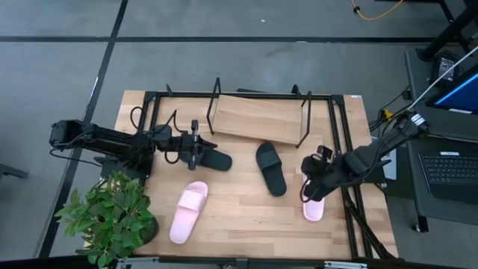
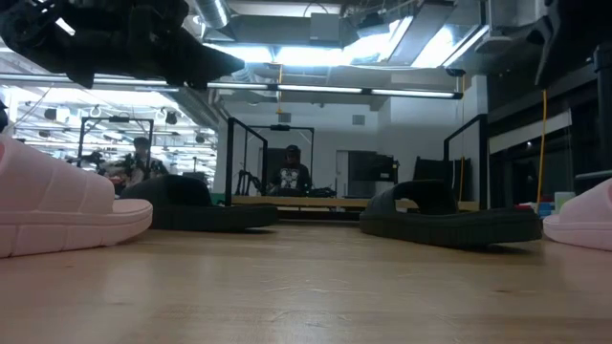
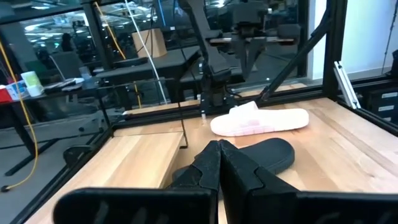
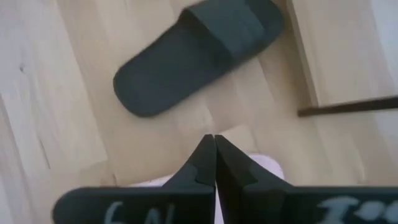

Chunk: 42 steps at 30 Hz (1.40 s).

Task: Pick and place slides into the shelf
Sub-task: Put the right pink slide on the shelf

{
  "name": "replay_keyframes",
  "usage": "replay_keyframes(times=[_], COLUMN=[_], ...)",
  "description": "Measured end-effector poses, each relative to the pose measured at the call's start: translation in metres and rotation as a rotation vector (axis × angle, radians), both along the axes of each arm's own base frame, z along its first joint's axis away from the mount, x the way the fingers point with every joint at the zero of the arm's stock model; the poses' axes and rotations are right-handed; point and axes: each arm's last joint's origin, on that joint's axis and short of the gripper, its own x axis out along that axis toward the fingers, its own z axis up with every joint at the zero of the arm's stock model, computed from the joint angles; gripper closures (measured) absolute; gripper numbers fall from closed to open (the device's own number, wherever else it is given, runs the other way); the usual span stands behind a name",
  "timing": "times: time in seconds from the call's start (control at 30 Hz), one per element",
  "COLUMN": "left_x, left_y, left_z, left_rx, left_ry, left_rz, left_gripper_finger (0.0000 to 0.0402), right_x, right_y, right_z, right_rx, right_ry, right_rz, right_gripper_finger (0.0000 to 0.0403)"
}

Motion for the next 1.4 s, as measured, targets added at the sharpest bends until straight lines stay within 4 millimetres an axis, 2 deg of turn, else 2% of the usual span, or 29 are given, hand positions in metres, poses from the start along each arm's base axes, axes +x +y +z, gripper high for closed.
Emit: replay_keyframes(times=[0.27,0.5,0.67,1.0,1.4], left_x=[0.0,-0.001,-0.002,-0.004,-0.005], left_y=[0.0,0.003,0.01,0.021,0.022], left_z=[-0.002,-0.002,-0.002,-0.002,-0.004], left_rx=[-0.003,-0.017,-0.019,-0.011,-0.015], left_ry=[0.023,0.023,0.023,0.022,0.036], left_rz=[-0.01,-0.12,-0.106,-0.051,-0.044], left_gripper_finger=[0.0402,0.0402,0.0402,0.0402,0.0402], right_x=[0.01,0.016,0.019,0.018,0.012], right_y=[0.022,0.036,0.038,0.036,0.033], right_z=[-0.01,-0.027,-0.033,-0.033,-0.035], right_rx=[-0.023,-0.002,-0.004,-0.021,-0.015], right_ry=[0.192,0.307,0.327,0.351,0.425], right_rz=[-0.087,-0.11,-0.143,-0.13,-0.162], right_gripper_finger=[0.0403,0.0402,0.0389,0.0381,0.0378])
